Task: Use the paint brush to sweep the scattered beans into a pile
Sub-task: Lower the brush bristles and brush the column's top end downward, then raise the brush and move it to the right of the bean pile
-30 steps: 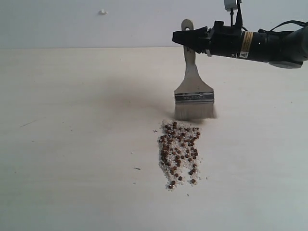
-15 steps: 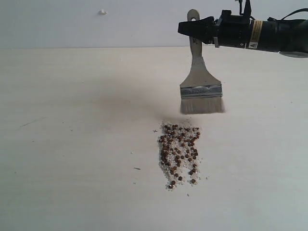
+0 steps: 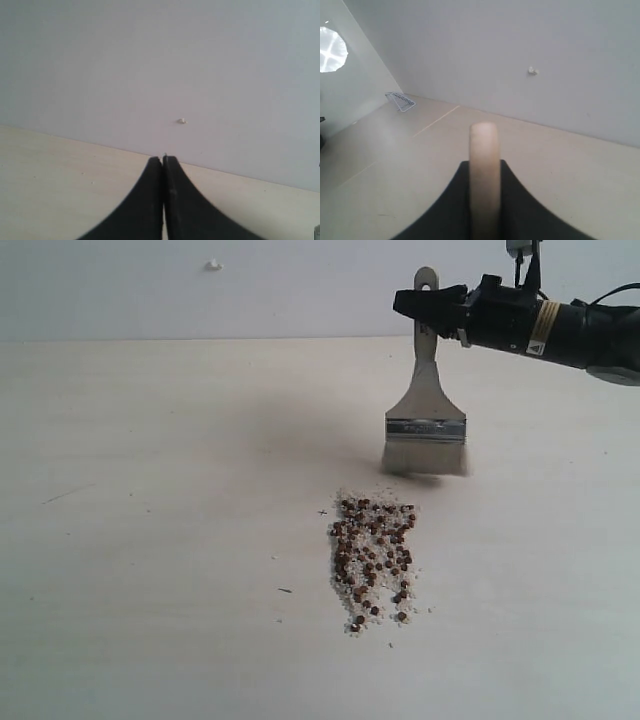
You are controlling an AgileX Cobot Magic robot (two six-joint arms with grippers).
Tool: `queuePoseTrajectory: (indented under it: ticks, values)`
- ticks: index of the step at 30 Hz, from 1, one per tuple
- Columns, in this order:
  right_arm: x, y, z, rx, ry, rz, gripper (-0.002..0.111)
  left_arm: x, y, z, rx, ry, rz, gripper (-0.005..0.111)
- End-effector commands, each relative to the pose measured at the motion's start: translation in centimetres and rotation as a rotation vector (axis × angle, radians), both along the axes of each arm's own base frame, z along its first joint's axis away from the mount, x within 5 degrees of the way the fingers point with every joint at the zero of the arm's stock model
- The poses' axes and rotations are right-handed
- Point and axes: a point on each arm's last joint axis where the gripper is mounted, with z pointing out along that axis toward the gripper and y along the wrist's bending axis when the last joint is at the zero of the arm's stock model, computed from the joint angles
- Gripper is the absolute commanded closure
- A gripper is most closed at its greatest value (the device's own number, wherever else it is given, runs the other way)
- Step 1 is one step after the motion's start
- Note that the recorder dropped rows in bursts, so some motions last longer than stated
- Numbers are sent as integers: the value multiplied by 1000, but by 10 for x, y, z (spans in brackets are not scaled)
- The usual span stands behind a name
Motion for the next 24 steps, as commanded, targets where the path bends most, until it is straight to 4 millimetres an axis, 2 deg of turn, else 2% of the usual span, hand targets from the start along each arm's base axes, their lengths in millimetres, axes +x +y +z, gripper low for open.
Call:
queuePoseTrajectory:
  ticks: [1,9,13,20,24]
  values:
    - [2,-2,-11,19,24,-13,108,0,0,-1,-7,-3,0,107]
    - [-5,2,-19,-4,147,66,108,0,0,-1,-7,-3,0,107]
    - [-9,3,-20,-58,138,112,108,0,0,-1,-7,-3,0,107]
    - [-13,1,15,-32,-22,33,108,0,0,-1,-7,-3,0,107]
    - [-21,1,27,-38,-55,24,108,0,0,-1,-7,-3,0,107]
